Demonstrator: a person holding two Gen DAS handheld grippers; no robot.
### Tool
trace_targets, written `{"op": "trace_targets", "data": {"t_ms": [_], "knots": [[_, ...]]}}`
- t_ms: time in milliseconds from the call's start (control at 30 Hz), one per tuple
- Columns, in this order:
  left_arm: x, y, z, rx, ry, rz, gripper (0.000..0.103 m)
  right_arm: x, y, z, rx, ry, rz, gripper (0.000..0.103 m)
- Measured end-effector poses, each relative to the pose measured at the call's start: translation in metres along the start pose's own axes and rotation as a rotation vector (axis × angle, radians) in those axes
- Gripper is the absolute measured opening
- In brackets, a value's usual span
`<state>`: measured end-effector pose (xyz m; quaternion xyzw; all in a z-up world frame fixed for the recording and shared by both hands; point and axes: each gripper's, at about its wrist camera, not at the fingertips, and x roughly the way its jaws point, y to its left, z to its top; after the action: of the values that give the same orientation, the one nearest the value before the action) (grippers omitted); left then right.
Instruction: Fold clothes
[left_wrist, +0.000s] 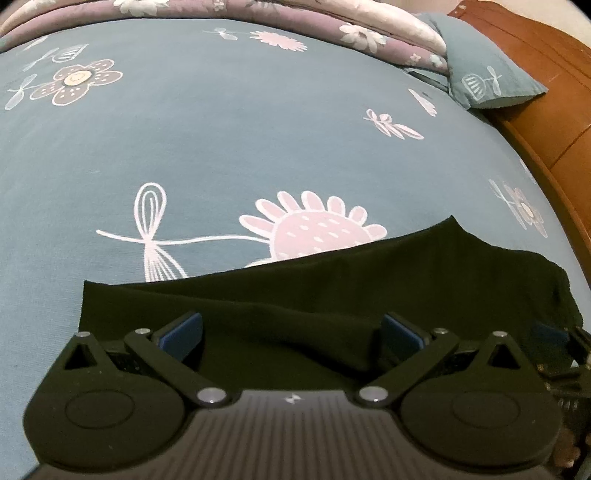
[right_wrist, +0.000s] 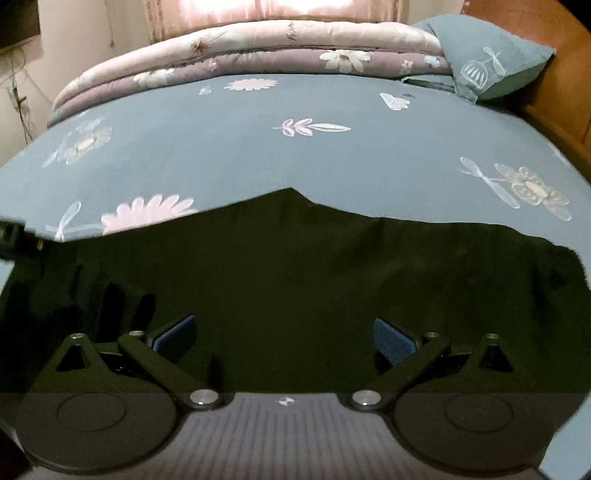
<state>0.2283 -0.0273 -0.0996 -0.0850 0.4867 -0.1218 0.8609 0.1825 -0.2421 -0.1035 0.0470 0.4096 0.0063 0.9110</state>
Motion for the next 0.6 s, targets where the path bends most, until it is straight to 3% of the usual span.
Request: {"op": "trace_targets", "data": {"t_ms": [100, 267, 433, 600], "knots": [[0.0, 0.0, 0.0, 0.006, -0.003, 0.005, 0.102, 0.018, -0.018, -0.005, 0.092, 0.053, 0.012, 0.103], [0.002, -0.003, 0.0, 0.023, -0.009, 0.033, 0.102, 0.002, -0.029, -0.007, 0.144, 0.024, 0.015, 0.103], [0.002, -0.002, 0.0, 0.022, -0.013, 0.027, 0.102, -0.055, -0.062, -0.005, 0.191, -0.117, -0.014, 0.103], [0.003, -0.002, 0.0, 0.016, -0.017, 0.039, 0.102, -0.094, -0.143, -0.029, 0.482, -0.223, -0.017, 0.103]]}}
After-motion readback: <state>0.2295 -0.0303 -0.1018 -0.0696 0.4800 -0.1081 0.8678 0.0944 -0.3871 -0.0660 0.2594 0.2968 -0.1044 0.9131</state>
